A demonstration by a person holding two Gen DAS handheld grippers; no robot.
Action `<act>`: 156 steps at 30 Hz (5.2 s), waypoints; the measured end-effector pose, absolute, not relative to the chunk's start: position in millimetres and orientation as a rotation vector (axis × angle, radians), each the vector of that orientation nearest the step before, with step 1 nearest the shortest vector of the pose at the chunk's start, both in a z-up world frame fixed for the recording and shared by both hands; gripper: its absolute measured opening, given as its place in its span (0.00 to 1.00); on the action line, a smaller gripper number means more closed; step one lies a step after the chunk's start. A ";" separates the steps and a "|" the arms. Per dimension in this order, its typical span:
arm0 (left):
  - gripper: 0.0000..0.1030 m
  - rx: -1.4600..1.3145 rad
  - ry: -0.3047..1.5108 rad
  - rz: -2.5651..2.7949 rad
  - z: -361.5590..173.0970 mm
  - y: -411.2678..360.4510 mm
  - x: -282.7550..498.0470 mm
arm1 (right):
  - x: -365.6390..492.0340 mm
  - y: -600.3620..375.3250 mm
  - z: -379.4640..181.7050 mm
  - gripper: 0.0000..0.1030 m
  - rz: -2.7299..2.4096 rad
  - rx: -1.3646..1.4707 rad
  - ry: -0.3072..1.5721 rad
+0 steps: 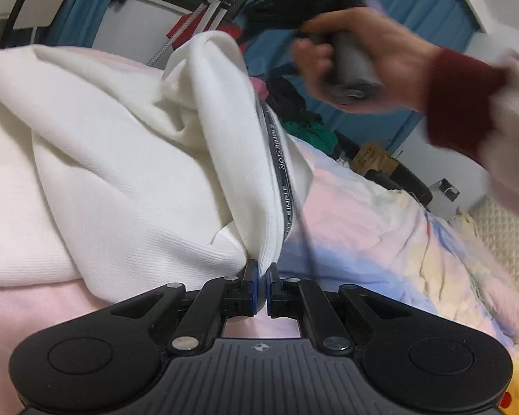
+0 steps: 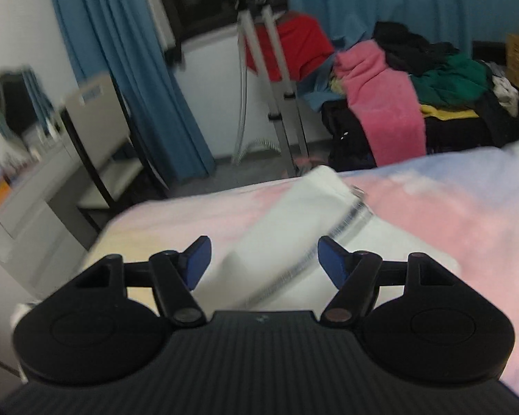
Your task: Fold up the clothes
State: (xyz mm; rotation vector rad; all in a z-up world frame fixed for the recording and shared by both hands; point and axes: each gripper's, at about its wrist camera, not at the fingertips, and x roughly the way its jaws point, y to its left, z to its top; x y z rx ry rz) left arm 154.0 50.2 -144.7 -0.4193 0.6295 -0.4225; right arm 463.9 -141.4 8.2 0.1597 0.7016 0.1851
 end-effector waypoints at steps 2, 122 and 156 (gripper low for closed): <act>0.04 -0.431 0.643 -0.426 -152.7 56.0 161.7 | 493.4 -120.1 -10.9 0.66 0.133 0.068 0.746; 0.05 -0.128 0.673 -0.330 -127.8 2.7 132.3 | 206.6 -538.8 -170.1 0.12 -0.501 0.976 0.440; 0.80 -0.254 0.753 -0.442 -88.5 28.8 116.0 | 140.8 -473.4 -64.7 0.73 -0.902 0.469 0.357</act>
